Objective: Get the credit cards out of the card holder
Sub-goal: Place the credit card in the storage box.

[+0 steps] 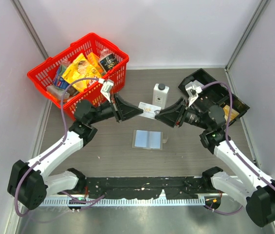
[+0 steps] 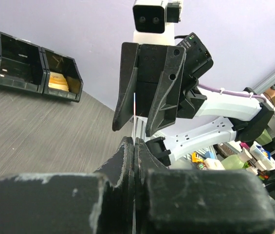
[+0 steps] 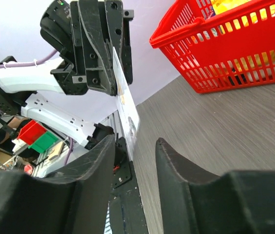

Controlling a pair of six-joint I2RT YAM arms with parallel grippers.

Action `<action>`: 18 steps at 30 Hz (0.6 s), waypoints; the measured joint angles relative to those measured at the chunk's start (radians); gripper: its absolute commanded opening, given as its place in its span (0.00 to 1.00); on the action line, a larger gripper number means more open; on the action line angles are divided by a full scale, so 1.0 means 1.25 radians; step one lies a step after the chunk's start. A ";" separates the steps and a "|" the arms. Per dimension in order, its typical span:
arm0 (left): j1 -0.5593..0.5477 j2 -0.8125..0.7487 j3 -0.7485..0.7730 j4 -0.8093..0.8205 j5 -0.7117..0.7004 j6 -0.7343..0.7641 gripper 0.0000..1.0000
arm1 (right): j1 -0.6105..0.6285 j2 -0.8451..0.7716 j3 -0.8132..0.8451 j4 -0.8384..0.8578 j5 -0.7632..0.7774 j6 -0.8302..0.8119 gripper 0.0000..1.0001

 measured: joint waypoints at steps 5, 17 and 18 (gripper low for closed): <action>-0.003 0.011 0.000 0.012 0.000 -0.016 0.00 | 0.000 0.032 0.000 0.076 0.004 0.044 0.09; 0.012 0.013 0.009 -0.101 -0.056 0.056 0.80 | -0.013 0.044 0.016 -0.001 0.039 0.010 0.01; 0.017 0.005 0.016 -0.149 -0.076 0.081 0.84 | -0.019 0.043 0.023 -0.029 0.052 -0.004 0.01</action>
